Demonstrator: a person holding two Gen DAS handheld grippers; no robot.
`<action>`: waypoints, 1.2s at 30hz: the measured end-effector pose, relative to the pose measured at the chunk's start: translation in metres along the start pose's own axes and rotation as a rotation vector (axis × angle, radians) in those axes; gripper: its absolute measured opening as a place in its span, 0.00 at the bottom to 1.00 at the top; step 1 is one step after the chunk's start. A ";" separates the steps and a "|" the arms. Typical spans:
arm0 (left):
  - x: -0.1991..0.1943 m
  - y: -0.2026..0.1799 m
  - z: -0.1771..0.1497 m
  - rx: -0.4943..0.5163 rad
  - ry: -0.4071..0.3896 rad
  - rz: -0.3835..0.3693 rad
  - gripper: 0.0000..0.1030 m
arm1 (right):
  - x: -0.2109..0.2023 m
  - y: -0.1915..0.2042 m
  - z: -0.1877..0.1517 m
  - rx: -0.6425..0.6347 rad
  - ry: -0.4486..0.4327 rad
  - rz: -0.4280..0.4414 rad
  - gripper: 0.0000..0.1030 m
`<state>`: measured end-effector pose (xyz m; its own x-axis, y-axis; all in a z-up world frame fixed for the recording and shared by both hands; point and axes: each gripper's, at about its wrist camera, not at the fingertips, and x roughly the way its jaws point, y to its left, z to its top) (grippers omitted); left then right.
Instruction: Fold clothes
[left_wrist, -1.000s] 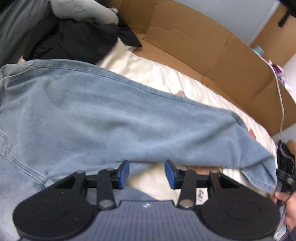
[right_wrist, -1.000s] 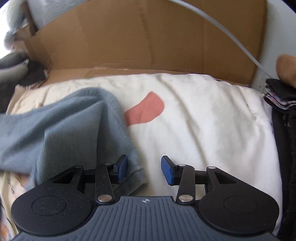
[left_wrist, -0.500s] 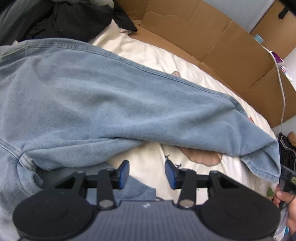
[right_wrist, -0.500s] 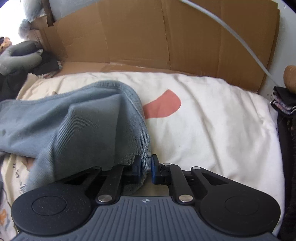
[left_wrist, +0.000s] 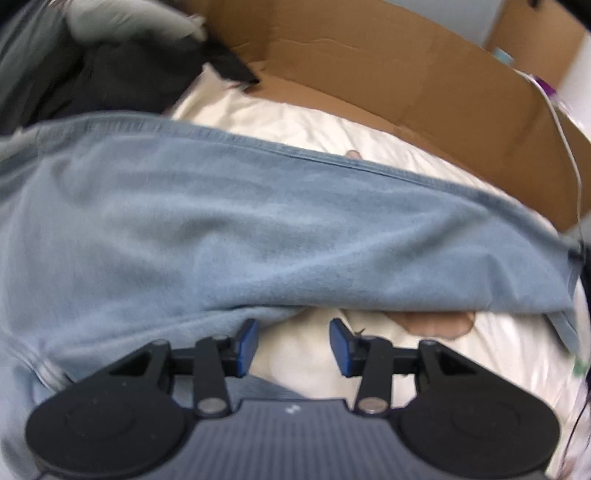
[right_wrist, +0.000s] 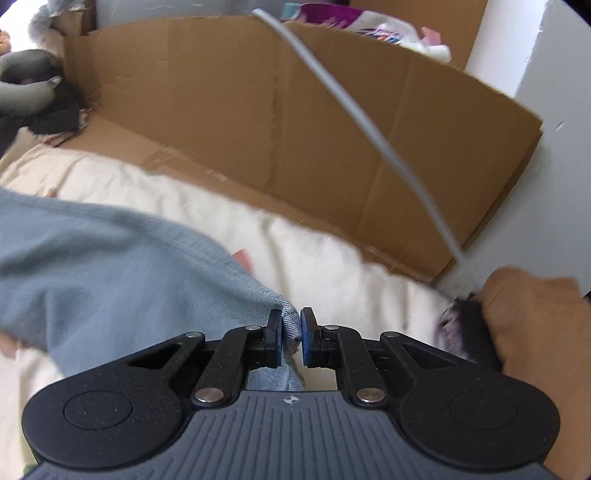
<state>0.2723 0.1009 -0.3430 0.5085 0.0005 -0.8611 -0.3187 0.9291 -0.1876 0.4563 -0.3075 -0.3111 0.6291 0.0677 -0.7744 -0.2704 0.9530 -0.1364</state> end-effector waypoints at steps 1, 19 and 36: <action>-0.001 0.001 0.001 0.026 0.001 0.000 0.45 | 0.001 -0.001 0.002 0.007 -0.001 -0.009 0.08; -0.003 0.004 0.006 0.243 0.039 0.058 0.50 | -0.028 -0.013 -0.041 0.231 0.040 -0.032 0.40; 0.013 0.006 0.003 0.340 0.073 0.118 0.41 | -0.040 0.004 -0.137 0.656 0.113 0.207 0.49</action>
<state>0.2792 0.1076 -0.3540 0.4220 0.1002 -0.9010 -0.0818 0.9940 0.0723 0.3301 -0.3468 -0.3655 0.5229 0.2698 -0.8086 0.1418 0.9078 0.3947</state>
